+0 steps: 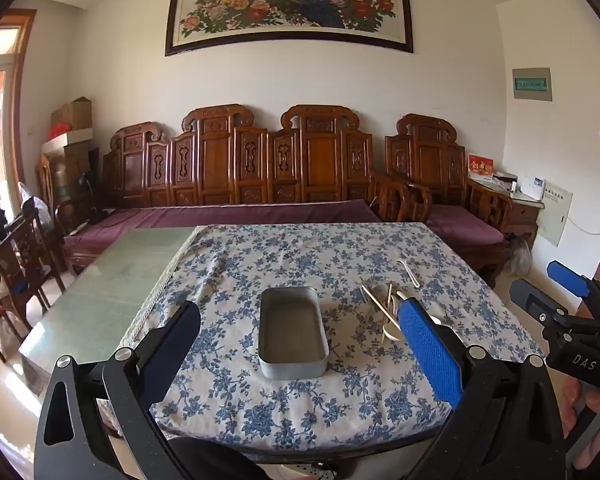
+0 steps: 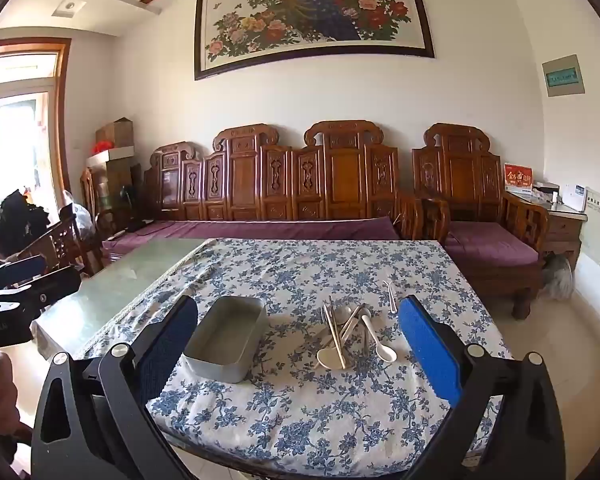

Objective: Organize utensils

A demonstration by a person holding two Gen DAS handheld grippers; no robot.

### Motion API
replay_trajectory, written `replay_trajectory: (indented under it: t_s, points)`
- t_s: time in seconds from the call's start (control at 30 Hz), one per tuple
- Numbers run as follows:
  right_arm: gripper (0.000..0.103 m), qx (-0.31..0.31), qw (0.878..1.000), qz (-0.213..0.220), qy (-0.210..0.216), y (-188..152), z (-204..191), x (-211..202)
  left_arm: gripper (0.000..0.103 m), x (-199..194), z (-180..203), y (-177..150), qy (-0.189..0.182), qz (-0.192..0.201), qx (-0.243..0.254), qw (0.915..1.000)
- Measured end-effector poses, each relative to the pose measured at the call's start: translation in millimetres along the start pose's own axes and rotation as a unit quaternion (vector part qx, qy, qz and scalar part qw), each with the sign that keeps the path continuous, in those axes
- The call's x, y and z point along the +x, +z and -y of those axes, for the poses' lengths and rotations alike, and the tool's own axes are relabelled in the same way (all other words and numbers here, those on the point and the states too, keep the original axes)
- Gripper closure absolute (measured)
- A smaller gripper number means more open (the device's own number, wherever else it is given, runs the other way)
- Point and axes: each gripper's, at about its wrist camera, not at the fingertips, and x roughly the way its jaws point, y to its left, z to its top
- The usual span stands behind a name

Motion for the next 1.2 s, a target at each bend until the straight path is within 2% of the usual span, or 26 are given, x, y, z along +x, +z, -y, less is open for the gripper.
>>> replay_trajectory:
  t_s: [1.2]
  points:
    - [0.002, 0.005, 1.0, 0.001, 0.002, -0.2, 1.6, -1.2, 0.006, -0.3, -0.4, 0.1, -0.001, -0.002, -0.001, 1.0]
